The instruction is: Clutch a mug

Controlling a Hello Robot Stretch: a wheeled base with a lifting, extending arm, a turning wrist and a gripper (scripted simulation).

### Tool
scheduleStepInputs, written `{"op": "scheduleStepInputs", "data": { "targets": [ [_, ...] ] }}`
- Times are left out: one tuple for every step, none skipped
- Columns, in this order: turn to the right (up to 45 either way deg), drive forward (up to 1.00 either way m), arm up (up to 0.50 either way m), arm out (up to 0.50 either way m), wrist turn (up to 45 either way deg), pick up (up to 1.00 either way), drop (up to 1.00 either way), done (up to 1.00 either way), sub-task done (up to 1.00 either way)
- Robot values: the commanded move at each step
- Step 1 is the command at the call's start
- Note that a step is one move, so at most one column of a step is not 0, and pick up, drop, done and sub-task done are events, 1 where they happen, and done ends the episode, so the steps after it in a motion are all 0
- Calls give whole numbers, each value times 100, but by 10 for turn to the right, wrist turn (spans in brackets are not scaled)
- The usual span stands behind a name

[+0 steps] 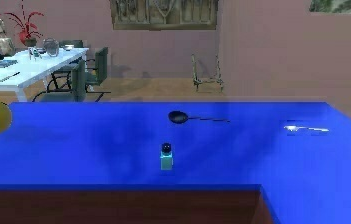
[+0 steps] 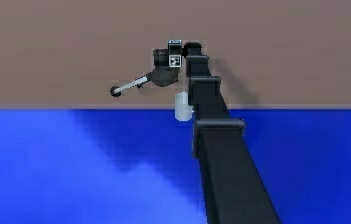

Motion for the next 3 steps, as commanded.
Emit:
{"op": "scheduleStepInputs", "data": {
  "targets": [
    [0,0,0,0,450,0,0,0,0],
    [0,0,0,0,90,0,0,0,0],
    [0,0,-16,0,0,0,0,0,0]
  ]
}}
